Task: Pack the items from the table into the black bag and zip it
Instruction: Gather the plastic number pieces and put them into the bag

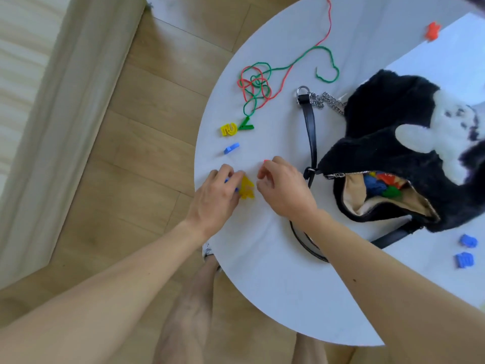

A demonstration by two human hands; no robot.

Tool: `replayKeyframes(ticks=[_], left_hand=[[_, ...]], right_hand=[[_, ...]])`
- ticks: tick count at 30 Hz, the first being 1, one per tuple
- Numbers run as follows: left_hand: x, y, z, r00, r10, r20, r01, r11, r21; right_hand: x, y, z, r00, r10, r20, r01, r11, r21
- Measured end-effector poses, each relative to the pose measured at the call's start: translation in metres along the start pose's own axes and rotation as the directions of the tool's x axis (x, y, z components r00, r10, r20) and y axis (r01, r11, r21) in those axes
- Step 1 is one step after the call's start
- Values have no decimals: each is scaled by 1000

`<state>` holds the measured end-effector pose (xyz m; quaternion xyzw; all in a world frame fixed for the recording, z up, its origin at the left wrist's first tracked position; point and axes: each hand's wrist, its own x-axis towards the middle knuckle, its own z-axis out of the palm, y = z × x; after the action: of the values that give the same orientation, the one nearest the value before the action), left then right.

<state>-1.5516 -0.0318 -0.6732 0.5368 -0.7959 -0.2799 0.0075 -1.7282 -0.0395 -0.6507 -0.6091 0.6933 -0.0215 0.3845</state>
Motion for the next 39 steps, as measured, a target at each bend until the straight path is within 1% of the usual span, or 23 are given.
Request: replayKeyframes(ticks=[2,4,11,13,15,18,20,22,26,30,34,39], left_hand=[[1,-1,3,1000,0,-29,-1,999,-41],[1,-3,7,998,15,-54,-19,998,-67],[3,-5,10,997,-1,-82,-9,993,-119],[5,-7,6,994,-2,-114,-21,980,-200],[11,-10,-2,982,-13,-190,-43,956,-289],[31,-18,-17,949,-57,-310,-43,951,-307],[46,-22,-26,942,-57,-331,-47,953,-300],[59,-25,-32,952,-22,-305,-69,956,-286],[74,-31,-35,982,66,-178,-97,980,-174],[81,-35,-37,991,105,-88,-113,990,-87],[85,-37,-42,990,125,-69,-128,991,-47],[84,-33,-42,976,209,-61,-202,973,108]], right_hand=[[-7,3,-2,996,-67,51,68,997,-30],[-10,6,-1,991,-111,68,115,991,-69],[-9,1,12,979,-181,89,197,952,-233],[-7,0,15,980,-178,88,196,937,-290],[-3,-1,17,984,-162,79,180,921,-346],[0,-6,16,991,-128,48,137,924,-358],[0,-9,15,993,-115,31,119,937,-328],[0,-12,12,992,-117,38,123,939,-321],[1,-17,13,988,-148,54,158,935,-319],[5,-22,17,983,-166,83,184,935,-303],[5,-23,17,983,-168,73,181,943,-277],[3,-21,18,990,-141,32,144,968,-204]])
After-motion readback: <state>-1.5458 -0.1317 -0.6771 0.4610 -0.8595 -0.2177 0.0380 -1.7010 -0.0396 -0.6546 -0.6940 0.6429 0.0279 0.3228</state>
